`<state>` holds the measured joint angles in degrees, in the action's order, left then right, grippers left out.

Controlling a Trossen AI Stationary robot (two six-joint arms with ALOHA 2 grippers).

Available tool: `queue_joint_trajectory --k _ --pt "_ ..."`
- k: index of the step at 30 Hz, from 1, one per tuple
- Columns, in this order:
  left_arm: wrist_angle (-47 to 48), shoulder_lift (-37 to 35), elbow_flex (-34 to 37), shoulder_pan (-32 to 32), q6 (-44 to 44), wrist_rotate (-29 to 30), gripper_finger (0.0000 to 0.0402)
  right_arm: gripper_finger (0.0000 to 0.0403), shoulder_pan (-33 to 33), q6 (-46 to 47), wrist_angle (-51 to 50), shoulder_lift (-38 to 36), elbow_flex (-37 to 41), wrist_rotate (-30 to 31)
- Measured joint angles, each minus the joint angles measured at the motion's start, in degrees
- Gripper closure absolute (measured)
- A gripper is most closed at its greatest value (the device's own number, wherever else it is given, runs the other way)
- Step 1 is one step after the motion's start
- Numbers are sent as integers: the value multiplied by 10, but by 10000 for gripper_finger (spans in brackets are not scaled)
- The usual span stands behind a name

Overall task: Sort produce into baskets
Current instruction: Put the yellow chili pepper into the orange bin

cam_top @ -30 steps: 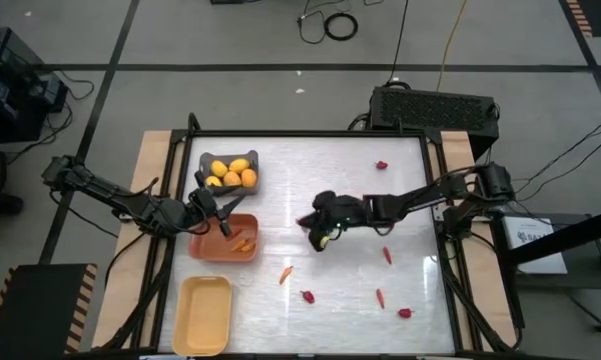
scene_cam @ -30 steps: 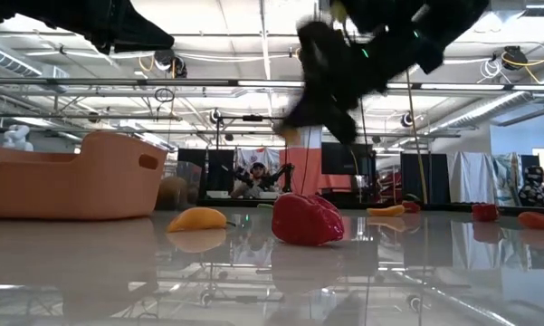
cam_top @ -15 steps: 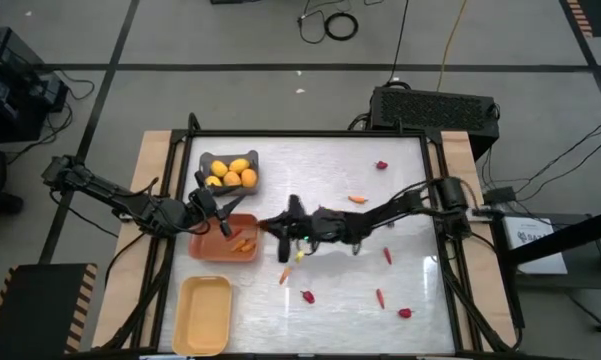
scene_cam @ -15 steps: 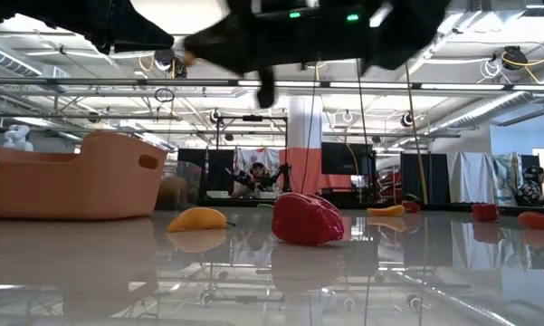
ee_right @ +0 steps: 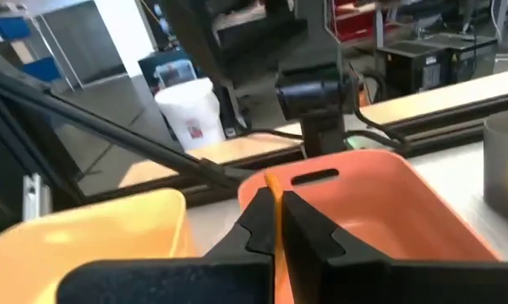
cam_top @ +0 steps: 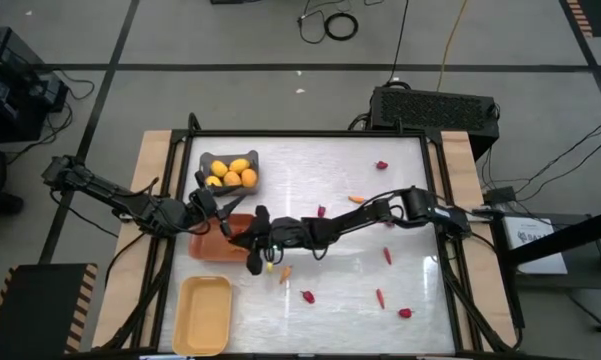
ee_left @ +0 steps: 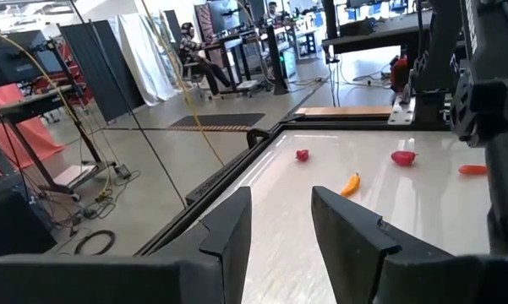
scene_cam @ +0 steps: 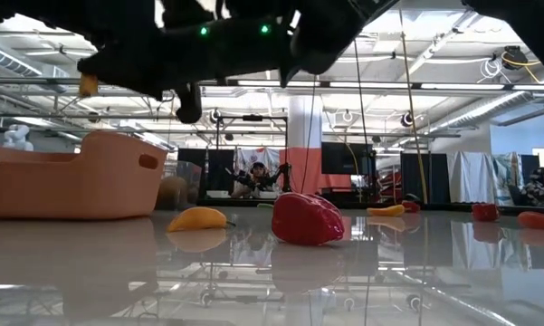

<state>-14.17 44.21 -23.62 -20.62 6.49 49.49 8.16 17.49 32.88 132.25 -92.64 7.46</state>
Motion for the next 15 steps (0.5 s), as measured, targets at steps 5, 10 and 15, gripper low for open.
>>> queue_joint_trajectory --k 5,10,15 --pt "0 0 0 0 3 0 267 399 -2 -6 -45 2 -2 5" --pt "0 0 0 0 3 0 267 396 -6 10 -62 2 -3 13" --pt "0 0 0 0 2 0 267 365 -6 15 -72 2 -3 20"
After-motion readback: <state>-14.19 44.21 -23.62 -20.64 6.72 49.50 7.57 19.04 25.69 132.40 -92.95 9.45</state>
